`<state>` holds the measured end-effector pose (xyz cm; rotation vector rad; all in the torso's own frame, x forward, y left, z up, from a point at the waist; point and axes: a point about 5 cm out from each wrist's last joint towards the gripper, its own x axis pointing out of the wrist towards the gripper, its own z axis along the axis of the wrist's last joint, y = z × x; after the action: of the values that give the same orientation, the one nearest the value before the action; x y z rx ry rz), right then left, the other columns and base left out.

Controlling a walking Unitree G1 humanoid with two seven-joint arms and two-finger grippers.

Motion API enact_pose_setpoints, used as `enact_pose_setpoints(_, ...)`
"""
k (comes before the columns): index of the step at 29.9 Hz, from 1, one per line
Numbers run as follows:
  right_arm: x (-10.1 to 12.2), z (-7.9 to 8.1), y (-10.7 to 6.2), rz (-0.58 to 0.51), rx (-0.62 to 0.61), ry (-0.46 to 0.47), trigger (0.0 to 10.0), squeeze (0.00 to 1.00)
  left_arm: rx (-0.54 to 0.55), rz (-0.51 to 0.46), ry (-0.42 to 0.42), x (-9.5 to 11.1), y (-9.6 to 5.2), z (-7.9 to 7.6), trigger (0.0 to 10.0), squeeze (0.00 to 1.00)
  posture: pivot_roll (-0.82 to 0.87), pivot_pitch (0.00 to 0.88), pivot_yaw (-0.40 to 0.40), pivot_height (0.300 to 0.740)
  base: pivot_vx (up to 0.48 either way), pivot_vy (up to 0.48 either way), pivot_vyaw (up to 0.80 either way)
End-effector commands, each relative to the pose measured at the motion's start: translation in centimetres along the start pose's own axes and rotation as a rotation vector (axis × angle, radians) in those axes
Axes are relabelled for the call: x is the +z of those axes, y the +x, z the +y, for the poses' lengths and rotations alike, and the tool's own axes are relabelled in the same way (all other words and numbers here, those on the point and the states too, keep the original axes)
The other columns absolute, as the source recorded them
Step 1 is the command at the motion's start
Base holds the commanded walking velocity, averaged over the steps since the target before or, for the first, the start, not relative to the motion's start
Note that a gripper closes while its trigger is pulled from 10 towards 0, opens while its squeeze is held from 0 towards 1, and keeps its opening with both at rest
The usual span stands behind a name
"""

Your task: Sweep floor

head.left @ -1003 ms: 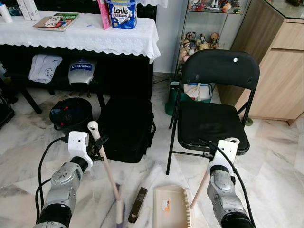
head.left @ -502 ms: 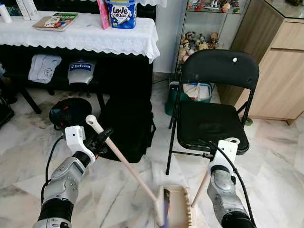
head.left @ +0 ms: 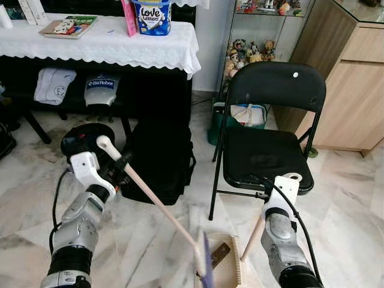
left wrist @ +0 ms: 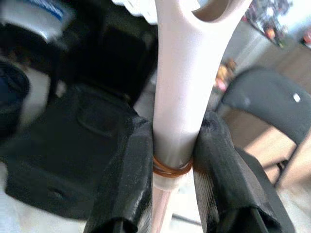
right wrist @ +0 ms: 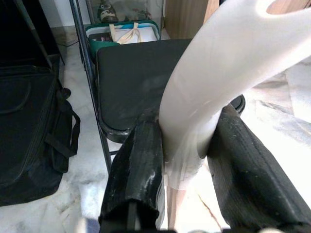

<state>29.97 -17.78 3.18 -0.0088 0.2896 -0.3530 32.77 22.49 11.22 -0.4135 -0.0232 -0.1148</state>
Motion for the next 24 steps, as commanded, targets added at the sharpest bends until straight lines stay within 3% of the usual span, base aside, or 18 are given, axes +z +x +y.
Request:
enact_pose_setpoints(1,0.2,-0.1,0.0,-0.020,-0.007,-0.008,10.0,0.00,-0.002,-0.078,0.020,1.7,0.6,-0.4,10.0,0.00,-0.09,0.071,-0.023,0.740,0.000,0.000,0.00)
enact_pose_setpoints(15,0.7,0.4,0.0,-0.043,0.006,0.016,10.0,0.00,0.102,-0.151,0.130,2.5,0.7,-0.2,10.0,0.00,-0.08,0.073,0.000,0.740,0.000,0.000,0.00)
enact_pose_setpoints(24,2.7,1.2,-0.1,-0.146,0.060,0.079,10.0,0.00,0.127,-0.174,0.190,2.3,0.7,-0.6,10.0,0.00,-0.06,0.080,-0.005,0.740,0.000,0.000,0.00)
